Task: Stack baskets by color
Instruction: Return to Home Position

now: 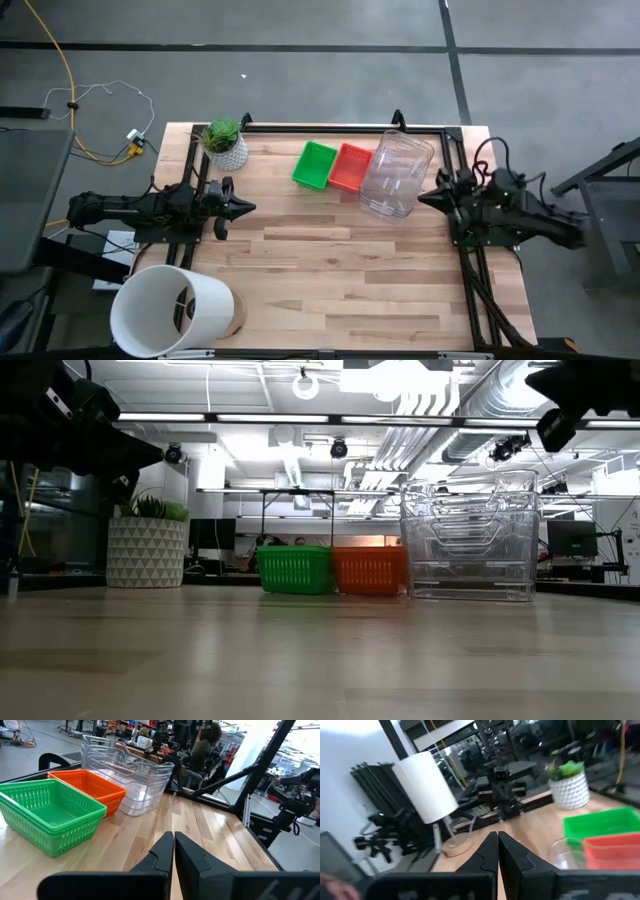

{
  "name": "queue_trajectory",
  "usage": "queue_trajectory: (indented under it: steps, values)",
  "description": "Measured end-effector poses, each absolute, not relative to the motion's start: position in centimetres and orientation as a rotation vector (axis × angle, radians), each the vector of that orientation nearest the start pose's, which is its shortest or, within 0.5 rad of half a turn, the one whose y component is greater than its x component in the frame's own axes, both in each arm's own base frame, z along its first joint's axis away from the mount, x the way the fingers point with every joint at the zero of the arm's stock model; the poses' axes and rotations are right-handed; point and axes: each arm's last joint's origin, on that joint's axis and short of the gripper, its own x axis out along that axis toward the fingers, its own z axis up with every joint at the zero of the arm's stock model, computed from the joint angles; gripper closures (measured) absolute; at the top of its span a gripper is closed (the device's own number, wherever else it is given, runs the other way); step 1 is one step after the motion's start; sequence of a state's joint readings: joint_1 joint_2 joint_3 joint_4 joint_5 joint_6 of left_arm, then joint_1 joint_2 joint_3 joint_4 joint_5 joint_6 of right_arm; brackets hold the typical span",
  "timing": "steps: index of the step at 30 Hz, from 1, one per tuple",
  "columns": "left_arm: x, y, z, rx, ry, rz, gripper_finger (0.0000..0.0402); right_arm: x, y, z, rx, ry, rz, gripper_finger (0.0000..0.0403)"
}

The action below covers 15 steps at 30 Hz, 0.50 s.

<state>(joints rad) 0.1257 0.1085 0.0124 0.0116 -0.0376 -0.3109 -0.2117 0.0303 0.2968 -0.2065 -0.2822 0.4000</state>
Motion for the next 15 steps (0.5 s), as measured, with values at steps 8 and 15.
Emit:
queue_trajectory:
  steps: [8,15]
  values:
    - [10.3,1.4,16.0,-0.314,0.059,0.175,0.0398,8.1,-0.7,22.1,0.32,-0.109,0.045,0.0403]
    - [10.3,1.4,16.0,-0.314,0.059,0.175,0.0398,8.7,0.2,21.0,0.311,-0.144,0.082,0.0403]
